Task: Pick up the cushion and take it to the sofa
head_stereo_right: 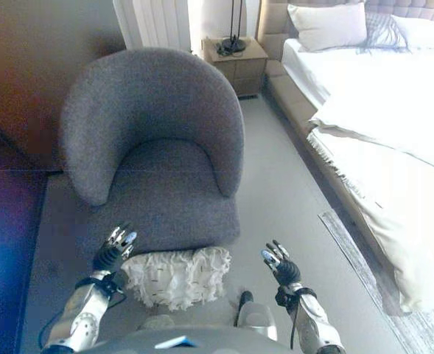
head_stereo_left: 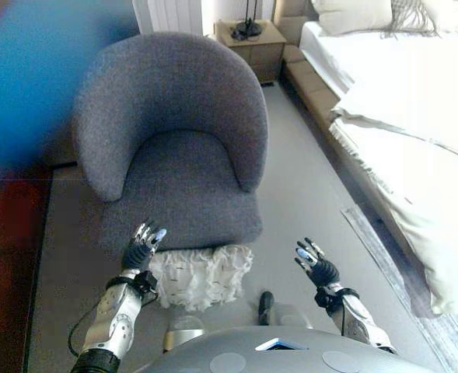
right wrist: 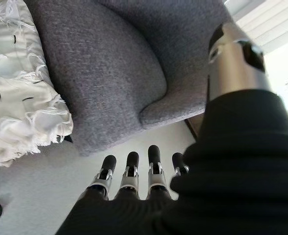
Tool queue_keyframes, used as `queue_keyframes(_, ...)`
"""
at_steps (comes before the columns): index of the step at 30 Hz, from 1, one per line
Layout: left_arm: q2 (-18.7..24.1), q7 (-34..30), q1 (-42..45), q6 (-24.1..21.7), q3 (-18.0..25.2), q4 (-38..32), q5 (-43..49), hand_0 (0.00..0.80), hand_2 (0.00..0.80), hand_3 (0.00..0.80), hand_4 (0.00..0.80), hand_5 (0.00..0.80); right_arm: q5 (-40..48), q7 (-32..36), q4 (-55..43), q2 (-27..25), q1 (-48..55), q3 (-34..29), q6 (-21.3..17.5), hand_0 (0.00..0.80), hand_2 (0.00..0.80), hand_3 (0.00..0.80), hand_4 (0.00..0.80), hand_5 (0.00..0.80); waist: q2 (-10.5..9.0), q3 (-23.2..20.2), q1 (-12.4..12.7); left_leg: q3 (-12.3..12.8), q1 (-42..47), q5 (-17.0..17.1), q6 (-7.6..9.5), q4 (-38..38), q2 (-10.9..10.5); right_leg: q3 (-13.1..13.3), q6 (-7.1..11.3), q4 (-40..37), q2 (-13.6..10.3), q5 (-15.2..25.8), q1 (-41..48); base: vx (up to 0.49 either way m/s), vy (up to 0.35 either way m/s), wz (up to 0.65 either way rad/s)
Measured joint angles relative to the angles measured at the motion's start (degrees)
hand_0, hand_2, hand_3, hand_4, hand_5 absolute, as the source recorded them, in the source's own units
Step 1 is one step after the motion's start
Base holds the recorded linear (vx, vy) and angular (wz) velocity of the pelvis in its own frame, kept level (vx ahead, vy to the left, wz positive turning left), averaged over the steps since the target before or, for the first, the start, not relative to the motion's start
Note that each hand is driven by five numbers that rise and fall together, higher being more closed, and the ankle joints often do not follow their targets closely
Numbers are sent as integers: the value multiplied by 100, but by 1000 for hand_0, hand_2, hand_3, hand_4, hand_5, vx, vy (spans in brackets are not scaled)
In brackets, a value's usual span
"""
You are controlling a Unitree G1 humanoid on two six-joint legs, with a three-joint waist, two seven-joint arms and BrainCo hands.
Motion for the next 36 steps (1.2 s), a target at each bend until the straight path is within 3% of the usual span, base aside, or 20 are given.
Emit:
queue_keyframes(2, -78, -3, -18, -3, -61, -15, 0, 0, 0, 0, 0, 0, -32, 25, -1, -138, 82, -19, 0, 0, 0, 0, 0, 0, 74, 62, -19, 12, -37, 130, -58, -52, -2, -10, -27, 21, -37, -18, -33, 150, 194, 14)
queue_keyframes(5, -156, 5, -16, -12, -60, -30, 0, 0, 0, 0, 0, 0, -164, 95, -43, -265, 120, -18, 9, 0, 0, 0, 0, 0, 167, 105, -59, 86, -5, 135, 36, -573, 40, -12, -5, 55, -33, -12, -329, 97, 201, -3)
queue_keyframes(6, -198, 2, -32, -12, -62, -29, 0, 0, 0, 0, 0, 0, -172, 126, -92, -332, 123, -11, 8, 0, 0, 0, 0, 0, 325, 95, -51, 46, -38, 30, 206, -959, 147, -51, 103, -8, 80, 51, -365, 48, 211, -10)
queue_keyframes(7, -205, -7, -61, -30, -96, -69, 0, 0, 0, 0, 0, 0, -176, 148, -144, -417, 119, -42, 0, 0, 0, 0, 0, 0, 563, 154, 19, 14, -53, -29, -107, -1298, 341, 9, 78, 683, 214, -113, -734, 38, 223, 0)
queue_keyframes(8, -130, -1, -107, -37, -89, -64, -1, 0, 0, 0, 0, 0, -202, 149, -95, -334, 119, -27, 27, 0, 0, 0, 0, 0, 369, 218, 17, 112, -125, 85, -277, -1316, 274, 98, -35, 1815, -6, -573, -1090, 28, 206, 14)
queue_keyframes(9, -9, -21, -91, -40, -99, -77, 0, 0, 0, 0, 0, 0, -217, 155, -115, -277, 221, -4, 29, 0, 0, 0, 0, 0, 79, 184, 8, 141, -103, 148, -222, -1481, 63, 118, 146, 2117, -286, -1089, -1116, 50, 210, 27)
queue_keyframes(10, -25, -39, -117, -12, -126, 18, 1, 0, 0, 0, 0, 0, -217, 137, -83, -304, 207, -35, 11, 0, 0, 0, 0, 0, 61, 224, -10, 130, -61, 219, -250, -1525, 29, 79, 97, 1895, -299, -1166, -1043, 69, 195, 19)
queue_keyframes(12, -32, -83, -97, -11, -169, 52, 11, 0, 0, 0, 0, 0, -225, 92, -84, -335, 177, -97, -16, 0, 0, 0, 0, 0, 187, 331, 2, 63, -14, 351, -133, -1636, 29, 65, 110, 1646, -257, -998, -909, 106, 153, 0)
queue_keyframes(16, -24, -140, -190, -138, -179, 218, 70, 0, 0, 0, 0, 0, -265, 105, -55, -309, 74, -102, -16, 0, 0, 0, 0, 0, 367, 353, 14, 149, -39, 387, -298, -1597, -34, 57, 247, 1357, -330, -783, -847, 38, 51, -4)
queue_keyframes(21, 100, 11, -916, -281, -297, 424, 307, 0, 0, 0, 0, 0, -327, -8, 108, -289, -637, 183, -15, 0, 0, 0, 0, 0, 308, 540, 30, 236, -535, 345, -289, -1321, -41, -54, 246, 950, -406, -407, -1054, -118, -4, -10)
queue_keyframes(24, 70, -6, -1392, -287, -406, 515, 291, 0, 0, 0, 0, 0, -321, -82, 111, -304, -1009, 223, -17, 0, 0, 0, 0, 0, 388, 706, 21, 309, -691, 369, -293, -1225, -3, -139, 246, 649, -376, -149, -1013, -15, -9, 1)
queue_keyframes(28, -125, -490, -1595, -206, -462, 641, -187, 0, 0, 0, 0, 0, -148, -109, 54, -293, -1002, 235, -45, 0, 0, 0, 0, 0, 481, 742, 30, 362, -403, 397, -263, -1408, 33, -325, 263, 100, -285, 88, -462, 40, 22, 12)
queue_keyframes(31, -229, -1209, -1331, 181, -413, 593, -1138, 0, 0, 0, 0, 0, 813, 348, -209, -169, -867, 201, 25, 0, 0, 0, 0, 0, 430, 690, 25, 470, -155, 394, -240, -1649, -5, -320, 334, -479, -212, 328, -103, 3, 21, -12)
queue_keyframes(33, -422, -1837, -1137, 599, -194, 588, -2022, 0, 0, 0, 0, 0, 1831, 1111, -350, 75, -711, 90, 328, 0, 0, 0, 0, 0, 367, 587, 26, 503, -19, 528, -281, -1908, -40, -326, 325, -811, -163, 493, 45, -8, -4, -2)
queue_keyframes(36, -908, -2898, -883, 1696, 40, 600, -3458, 0, 0, 0, 0, 0, 3279, 2676, -309, 628, -543, 15, 1139, 0, 0, 0, 0, 0, 276, 410, 29, 488, 97, 578, -305, -2100, -35, -386, 336, -1047, -99, 555, 219, -3, -9, 6)
